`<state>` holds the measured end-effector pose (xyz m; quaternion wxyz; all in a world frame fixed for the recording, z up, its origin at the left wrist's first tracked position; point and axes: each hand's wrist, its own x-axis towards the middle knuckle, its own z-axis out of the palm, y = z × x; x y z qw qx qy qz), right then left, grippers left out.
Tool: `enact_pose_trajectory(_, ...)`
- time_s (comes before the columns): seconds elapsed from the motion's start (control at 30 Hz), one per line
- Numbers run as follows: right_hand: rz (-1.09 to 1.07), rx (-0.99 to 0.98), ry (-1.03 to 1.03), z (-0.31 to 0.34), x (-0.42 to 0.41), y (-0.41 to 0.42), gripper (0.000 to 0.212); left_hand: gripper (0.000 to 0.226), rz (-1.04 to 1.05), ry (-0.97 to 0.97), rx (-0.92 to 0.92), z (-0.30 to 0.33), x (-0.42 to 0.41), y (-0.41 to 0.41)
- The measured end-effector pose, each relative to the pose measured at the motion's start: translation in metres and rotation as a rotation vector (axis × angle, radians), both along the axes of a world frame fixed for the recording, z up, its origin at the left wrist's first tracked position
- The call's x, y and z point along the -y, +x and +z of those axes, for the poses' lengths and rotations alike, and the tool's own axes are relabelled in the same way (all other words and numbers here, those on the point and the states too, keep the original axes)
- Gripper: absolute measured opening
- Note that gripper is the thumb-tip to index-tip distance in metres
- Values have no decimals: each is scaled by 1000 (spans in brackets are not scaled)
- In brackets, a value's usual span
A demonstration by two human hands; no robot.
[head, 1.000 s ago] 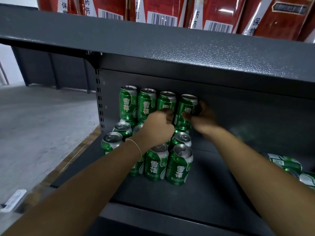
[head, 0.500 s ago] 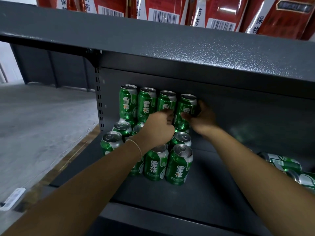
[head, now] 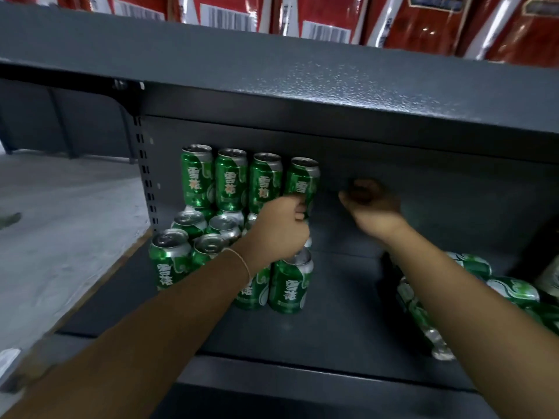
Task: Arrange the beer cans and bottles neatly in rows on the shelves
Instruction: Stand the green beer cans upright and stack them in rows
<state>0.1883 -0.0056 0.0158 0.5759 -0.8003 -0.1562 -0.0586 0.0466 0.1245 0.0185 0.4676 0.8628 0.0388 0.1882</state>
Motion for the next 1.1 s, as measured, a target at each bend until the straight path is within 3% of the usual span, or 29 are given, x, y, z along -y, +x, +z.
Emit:
enact_pose_trajectory(0.23, -95, 45, -385, -4, 99, -3, 27, 54, -79, 32, 4, -19, 52, 26)
enact_pose_trajectory(0.47, -93, 13, -563, -24, 159, -19, 20, 52, -219, 147, -135, -41, 121, 38)
enact_pose_trajectory(0.6, -60, 28, -602, -24, 178, -30, 24, 19, -265, 220, -228, -56, 148, 44)
enact_pose_trajectory(0.63, -55, 26, -601, -25, 183, -31, 23, 19, -277, 217, -246, -60, 152, 46)
enact_pose_trajectory(0.77, -38, 24, -602, -31, 198, -34, 19, 60, -375, 194, -324, -69, 170, 48)
enact_pose_trajectory(0.93, 69, -15, -620, -41, 205, -35, 14, 109, -320, 375, -343, -78, 183, 48)
enact_pose_trajectory(1.1, 103, 10, -645, -43, 206, -35, 12, 113, -284, 314, -327, -86, 181, 55)
